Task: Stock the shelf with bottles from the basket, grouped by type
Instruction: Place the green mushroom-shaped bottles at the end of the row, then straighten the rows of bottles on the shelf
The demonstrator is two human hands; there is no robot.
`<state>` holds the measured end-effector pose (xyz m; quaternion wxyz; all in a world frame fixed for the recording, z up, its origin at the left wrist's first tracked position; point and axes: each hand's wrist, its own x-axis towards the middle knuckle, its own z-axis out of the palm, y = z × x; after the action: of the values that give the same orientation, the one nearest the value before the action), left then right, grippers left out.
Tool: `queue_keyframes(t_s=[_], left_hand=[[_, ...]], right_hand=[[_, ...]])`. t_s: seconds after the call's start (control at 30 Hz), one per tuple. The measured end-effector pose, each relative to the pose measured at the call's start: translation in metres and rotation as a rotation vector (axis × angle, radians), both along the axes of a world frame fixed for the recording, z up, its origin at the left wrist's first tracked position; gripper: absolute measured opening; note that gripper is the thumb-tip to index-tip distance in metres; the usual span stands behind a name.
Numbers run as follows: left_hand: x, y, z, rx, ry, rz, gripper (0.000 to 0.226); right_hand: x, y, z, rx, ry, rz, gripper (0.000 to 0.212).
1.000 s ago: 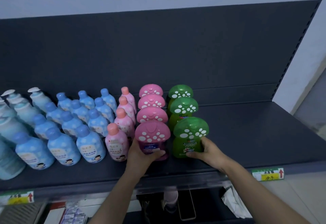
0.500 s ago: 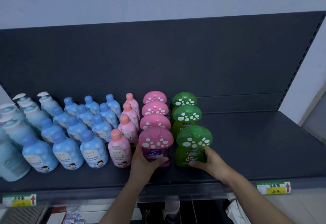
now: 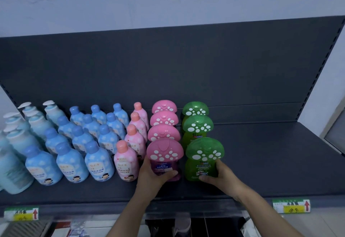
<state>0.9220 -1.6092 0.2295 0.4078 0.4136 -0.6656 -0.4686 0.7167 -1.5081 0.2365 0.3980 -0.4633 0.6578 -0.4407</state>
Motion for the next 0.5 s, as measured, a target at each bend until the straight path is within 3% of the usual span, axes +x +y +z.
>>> queue_keyframes(t_s=[0.13, 0.27, 0.4, 0.5], left_hand=[[0.001, 0.005, 0.003, -0.036, -0.034, 0.05, 0.077], [0.015, 0.03, 0.006, -0.109, -0.052, 0.099, 0.093], [0.049, 0.045, 0.05, -0.419, -0.067, 0.108, 0.068], [0.059, -0.005, 0.107, -0.459, -0.047, 0.039, 0.045]], right_hand=[[-0.005, -0.001, -0.003, 0.029, 0.036, 0.024, 0.046], [-0.032, 0.008, -0.002, 0.016, 0.062, 0.13, 0.061], [-0.07, 0.007, -0.001, -0.09, 0.001, 0.031, 0.054], [-0.088, -0.025, 0.012, -0.132, -0.01, -0.134, 0.042]])
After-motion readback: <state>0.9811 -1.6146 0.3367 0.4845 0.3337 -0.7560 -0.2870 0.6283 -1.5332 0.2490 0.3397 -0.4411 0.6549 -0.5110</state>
